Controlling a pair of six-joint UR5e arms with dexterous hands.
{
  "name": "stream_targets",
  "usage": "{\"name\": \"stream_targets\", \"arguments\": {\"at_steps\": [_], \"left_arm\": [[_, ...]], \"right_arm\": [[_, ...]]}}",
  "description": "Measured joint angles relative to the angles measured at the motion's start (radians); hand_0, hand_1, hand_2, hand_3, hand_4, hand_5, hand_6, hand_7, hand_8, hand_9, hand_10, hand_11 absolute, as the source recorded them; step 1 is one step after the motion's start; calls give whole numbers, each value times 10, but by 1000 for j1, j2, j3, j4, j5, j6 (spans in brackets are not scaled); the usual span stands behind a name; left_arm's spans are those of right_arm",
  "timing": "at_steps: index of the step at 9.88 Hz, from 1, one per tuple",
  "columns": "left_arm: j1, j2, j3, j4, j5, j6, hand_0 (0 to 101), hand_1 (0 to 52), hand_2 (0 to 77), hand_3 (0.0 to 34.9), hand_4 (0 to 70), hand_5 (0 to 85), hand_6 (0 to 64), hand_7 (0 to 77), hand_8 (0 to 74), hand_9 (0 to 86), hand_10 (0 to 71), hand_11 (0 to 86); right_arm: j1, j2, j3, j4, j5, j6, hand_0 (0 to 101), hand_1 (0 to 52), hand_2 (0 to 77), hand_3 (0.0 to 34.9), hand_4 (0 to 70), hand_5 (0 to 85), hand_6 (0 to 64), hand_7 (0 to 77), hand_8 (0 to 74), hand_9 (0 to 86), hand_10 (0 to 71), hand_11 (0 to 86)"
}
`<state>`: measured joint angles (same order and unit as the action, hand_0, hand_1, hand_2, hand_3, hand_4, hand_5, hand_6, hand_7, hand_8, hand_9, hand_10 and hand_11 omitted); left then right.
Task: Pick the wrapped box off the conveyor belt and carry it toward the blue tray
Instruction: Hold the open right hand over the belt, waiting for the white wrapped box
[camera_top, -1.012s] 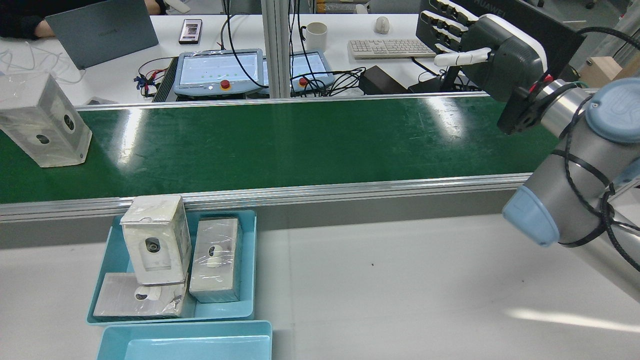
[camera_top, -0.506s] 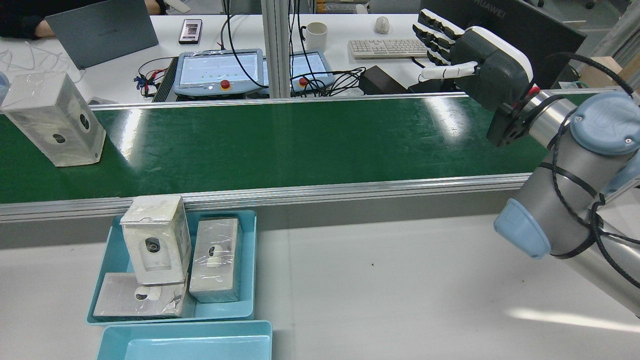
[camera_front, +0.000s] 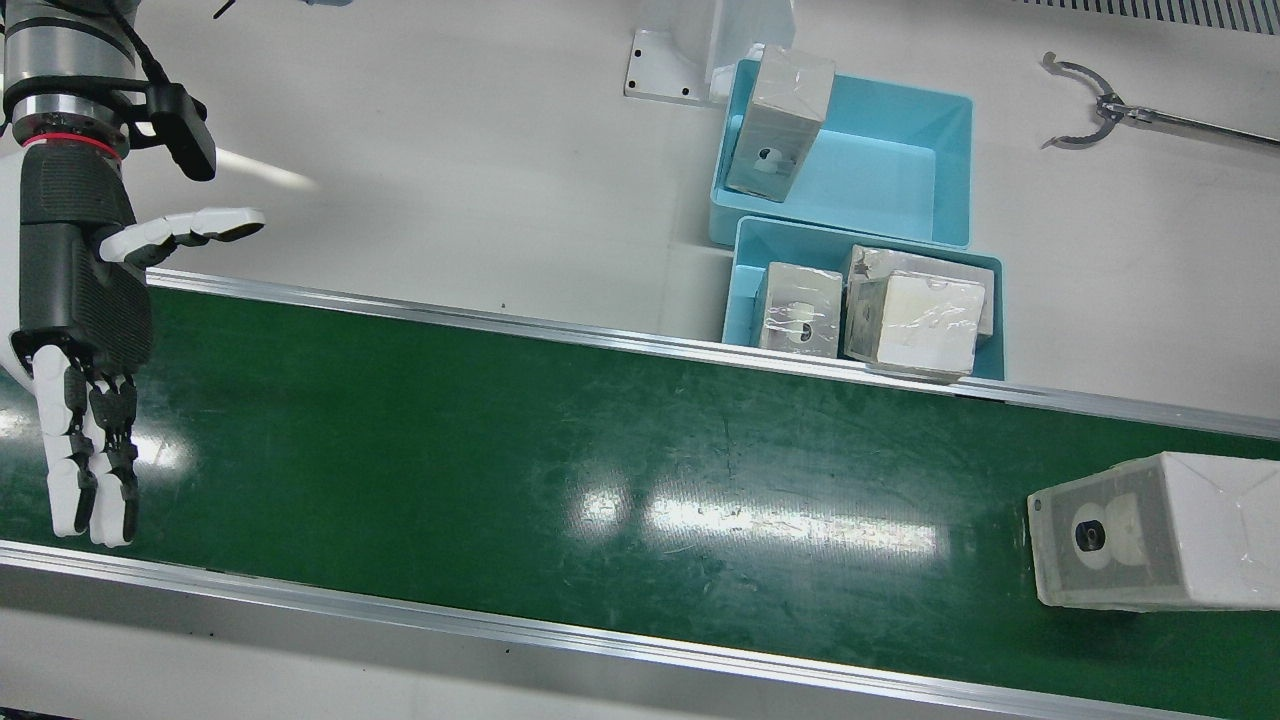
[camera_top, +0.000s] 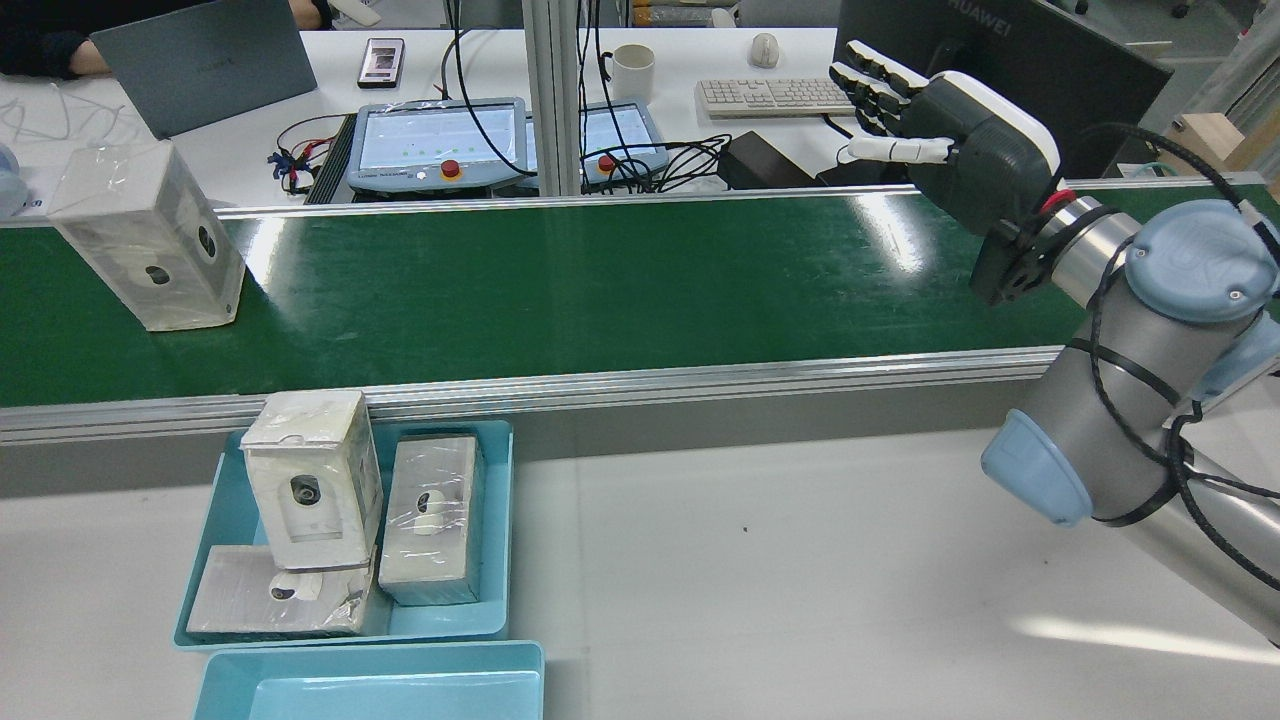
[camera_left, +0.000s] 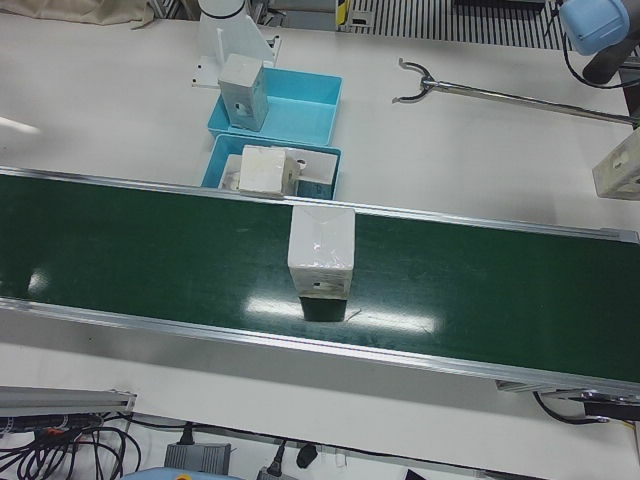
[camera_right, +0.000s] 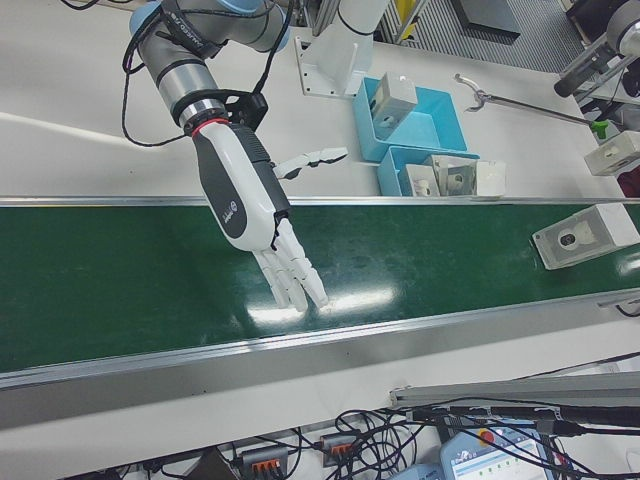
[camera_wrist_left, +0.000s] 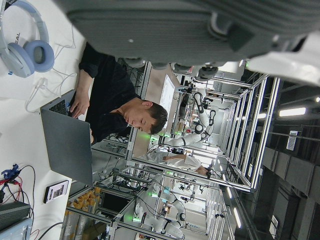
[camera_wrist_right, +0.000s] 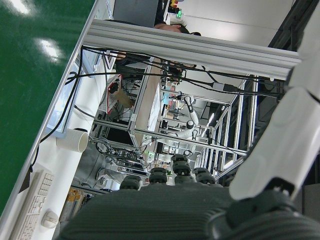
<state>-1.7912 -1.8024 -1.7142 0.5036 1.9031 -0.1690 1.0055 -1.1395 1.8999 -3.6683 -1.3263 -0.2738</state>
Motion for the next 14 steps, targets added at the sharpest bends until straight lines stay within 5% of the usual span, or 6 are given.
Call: {"name": "stream_targets", "arguments": {"at_steps": [14], "left_arm": [[0,0,0,0,0,0,0,0,5,0,0,11,0,0,0,0,5,0]], "right_arm": [[-26,45,-48,2,4,8,385,87,125,33,0,44,0,5,38,33,0,22]]}}
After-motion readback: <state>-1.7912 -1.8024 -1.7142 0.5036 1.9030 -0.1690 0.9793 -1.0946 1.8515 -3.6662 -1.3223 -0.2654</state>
